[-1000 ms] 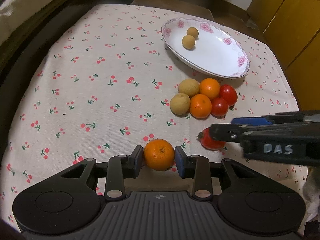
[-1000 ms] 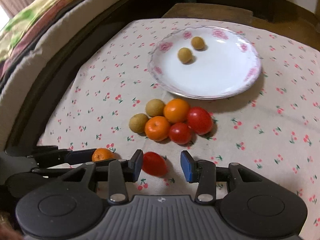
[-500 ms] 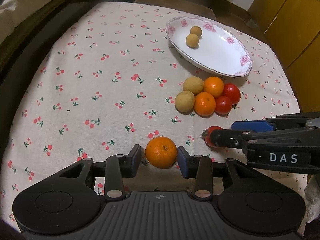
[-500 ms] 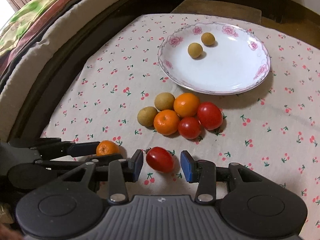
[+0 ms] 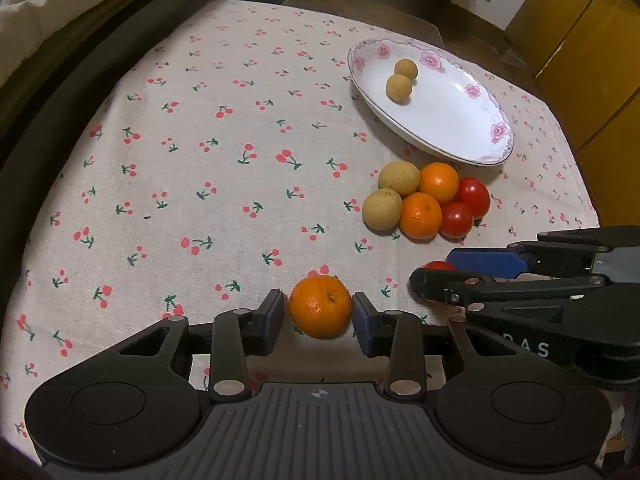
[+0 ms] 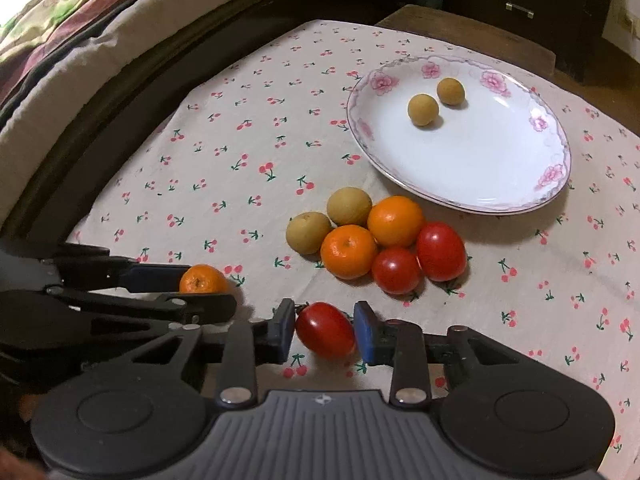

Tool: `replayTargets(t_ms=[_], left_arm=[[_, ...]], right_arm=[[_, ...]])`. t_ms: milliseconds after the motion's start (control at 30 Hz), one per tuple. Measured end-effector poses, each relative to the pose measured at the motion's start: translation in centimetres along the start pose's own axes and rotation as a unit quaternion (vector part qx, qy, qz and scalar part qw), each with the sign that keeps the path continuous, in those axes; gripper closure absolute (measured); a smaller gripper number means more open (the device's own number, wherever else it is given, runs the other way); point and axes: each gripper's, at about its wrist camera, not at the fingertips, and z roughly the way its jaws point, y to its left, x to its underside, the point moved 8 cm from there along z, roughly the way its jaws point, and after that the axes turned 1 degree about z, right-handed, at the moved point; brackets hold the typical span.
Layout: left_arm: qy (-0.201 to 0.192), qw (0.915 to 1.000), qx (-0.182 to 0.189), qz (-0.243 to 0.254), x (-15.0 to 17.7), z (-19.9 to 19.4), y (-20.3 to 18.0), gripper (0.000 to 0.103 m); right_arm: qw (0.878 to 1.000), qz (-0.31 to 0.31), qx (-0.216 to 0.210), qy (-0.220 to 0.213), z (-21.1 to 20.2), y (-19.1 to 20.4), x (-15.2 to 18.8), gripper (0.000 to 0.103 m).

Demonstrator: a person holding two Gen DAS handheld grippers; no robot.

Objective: Organize fruits
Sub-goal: 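Close the right gripper on a red cherry tomato while the left gripper holds the orange, then carry the orange and tomato over the white plate and open both grippers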

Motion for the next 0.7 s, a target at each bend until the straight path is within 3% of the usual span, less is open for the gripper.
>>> replayTargets(t_ms=[267, 700], left_arm=[[-0.001, 0.9999, -0.008, 0.009, 0.0, 0.1, -0.2, 0.058], [-0.007, 0.9998, -0.010, 0.014, -0.1, 0.2, -0.3, 0.061]], right_arm=[[1.000, -0.005, 0.022, -0.002, -0.6, 0.0, 0.8, 0.071], [0.998, 0.044, 0.034, -0.021, -3.0, -2.2, 1.3, 0.071]])
